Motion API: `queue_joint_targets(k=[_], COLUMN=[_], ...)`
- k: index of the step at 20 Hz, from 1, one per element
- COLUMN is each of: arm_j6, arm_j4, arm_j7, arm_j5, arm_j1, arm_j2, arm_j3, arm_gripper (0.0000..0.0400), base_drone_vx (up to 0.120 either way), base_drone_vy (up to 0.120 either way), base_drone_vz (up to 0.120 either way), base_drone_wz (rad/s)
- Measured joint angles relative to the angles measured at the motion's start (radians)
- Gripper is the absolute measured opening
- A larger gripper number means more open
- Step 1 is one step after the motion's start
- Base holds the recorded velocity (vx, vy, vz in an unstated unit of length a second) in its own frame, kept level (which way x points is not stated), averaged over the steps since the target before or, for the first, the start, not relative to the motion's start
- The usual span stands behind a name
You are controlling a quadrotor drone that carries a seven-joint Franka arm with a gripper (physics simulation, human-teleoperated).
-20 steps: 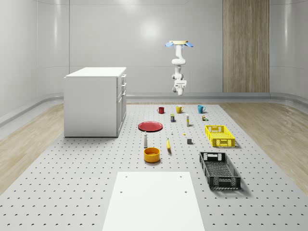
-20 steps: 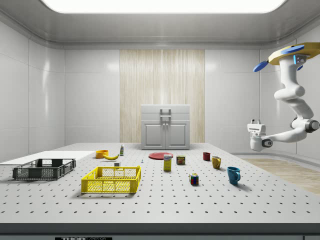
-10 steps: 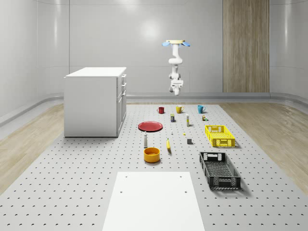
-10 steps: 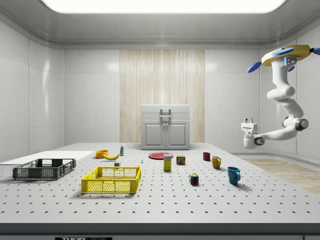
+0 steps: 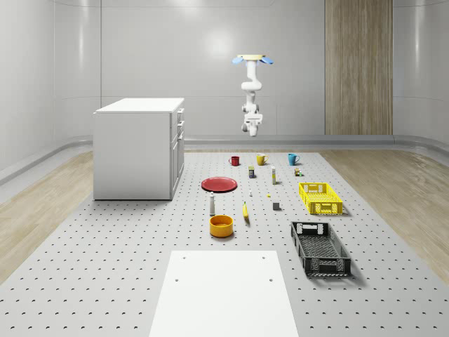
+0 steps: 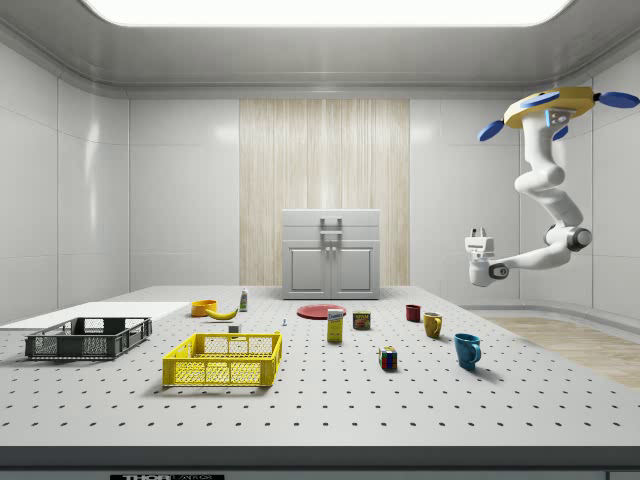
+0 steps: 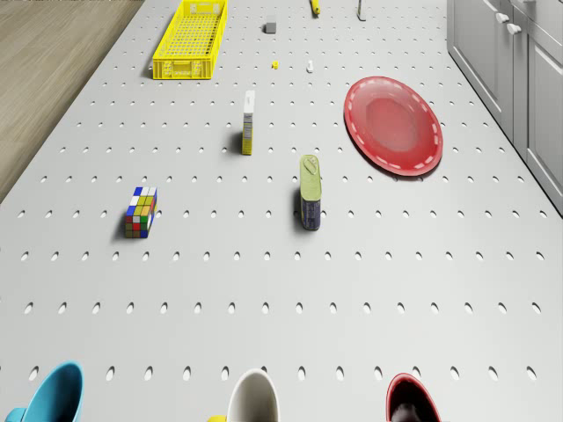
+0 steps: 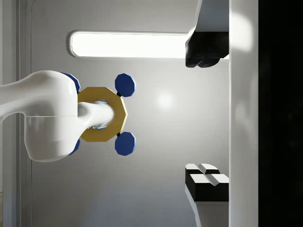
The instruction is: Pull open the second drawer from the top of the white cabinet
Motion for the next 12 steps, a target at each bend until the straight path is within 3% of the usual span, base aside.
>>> queue_joint_targets(k=[4, 12], arm_j6=[0.003, 0.009], arm_j4=[-0.002, -0.006], arm_j7=[0.0, 0.0], arm_j5=[0.0, 0.001], arm_j1=[0.0, -0.001], arm_j2=[-0.002, -0.006], arm_j3=[0.0, 0.0], arm_gripper=[0.03, 0.03], base_drone_vx=[0.12, 0.12], base_drone_vy=[-0.12, -0.12], base_drone_vz=[0.1, 0.0], base_drone_wz=[0.0, 0.0])
